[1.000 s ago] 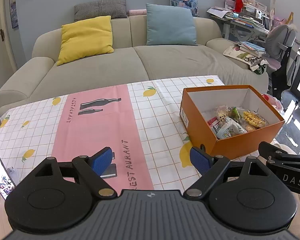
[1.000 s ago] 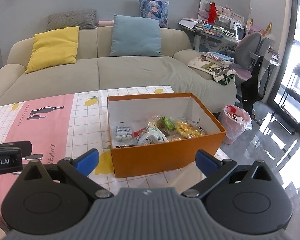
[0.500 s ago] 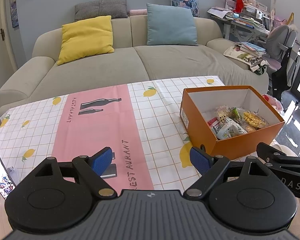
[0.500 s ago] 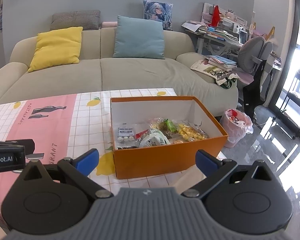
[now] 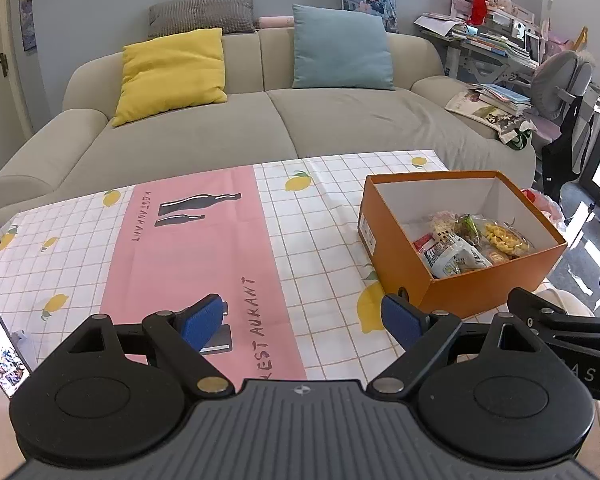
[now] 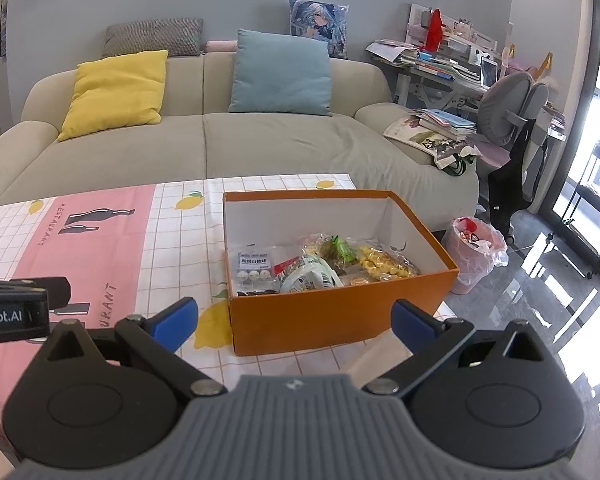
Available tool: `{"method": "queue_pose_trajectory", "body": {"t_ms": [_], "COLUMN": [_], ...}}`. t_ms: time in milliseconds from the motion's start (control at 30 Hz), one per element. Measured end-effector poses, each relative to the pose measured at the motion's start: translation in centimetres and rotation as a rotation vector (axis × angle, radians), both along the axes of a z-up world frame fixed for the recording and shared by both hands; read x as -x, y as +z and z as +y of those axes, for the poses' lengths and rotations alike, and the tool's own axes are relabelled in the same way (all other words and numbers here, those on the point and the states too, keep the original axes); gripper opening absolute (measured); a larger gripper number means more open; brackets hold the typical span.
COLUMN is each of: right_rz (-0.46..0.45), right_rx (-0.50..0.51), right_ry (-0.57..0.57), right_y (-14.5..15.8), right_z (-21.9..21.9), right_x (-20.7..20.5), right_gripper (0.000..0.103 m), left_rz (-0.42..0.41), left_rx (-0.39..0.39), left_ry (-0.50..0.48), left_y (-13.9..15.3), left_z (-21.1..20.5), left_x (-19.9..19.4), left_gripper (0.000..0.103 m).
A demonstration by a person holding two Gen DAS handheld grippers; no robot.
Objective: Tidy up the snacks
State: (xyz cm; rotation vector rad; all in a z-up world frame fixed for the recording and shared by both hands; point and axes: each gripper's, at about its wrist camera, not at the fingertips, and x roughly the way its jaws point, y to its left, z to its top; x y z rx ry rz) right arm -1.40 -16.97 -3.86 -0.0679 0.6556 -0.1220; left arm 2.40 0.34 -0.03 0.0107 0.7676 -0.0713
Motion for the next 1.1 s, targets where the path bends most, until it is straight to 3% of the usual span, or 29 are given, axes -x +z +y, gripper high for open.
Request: {"method": "queue_pose_trajectory", "body": {"t_ms": [1100], "right_rz": [0.009], "right_rx": [-0.002], "right_ry": [0.019], "right_y": [0.04], "right_z": [-0.08], "right_x": [-0.22], "right_gripper": [0.100], "left_rz": [-0.043], "left_rx": [-0.009], "left_ry": [-0.001], "left_y": [0.52], "left_z": [-0.20], "left_x": [0.54], "left_gripper": [0.101]}}
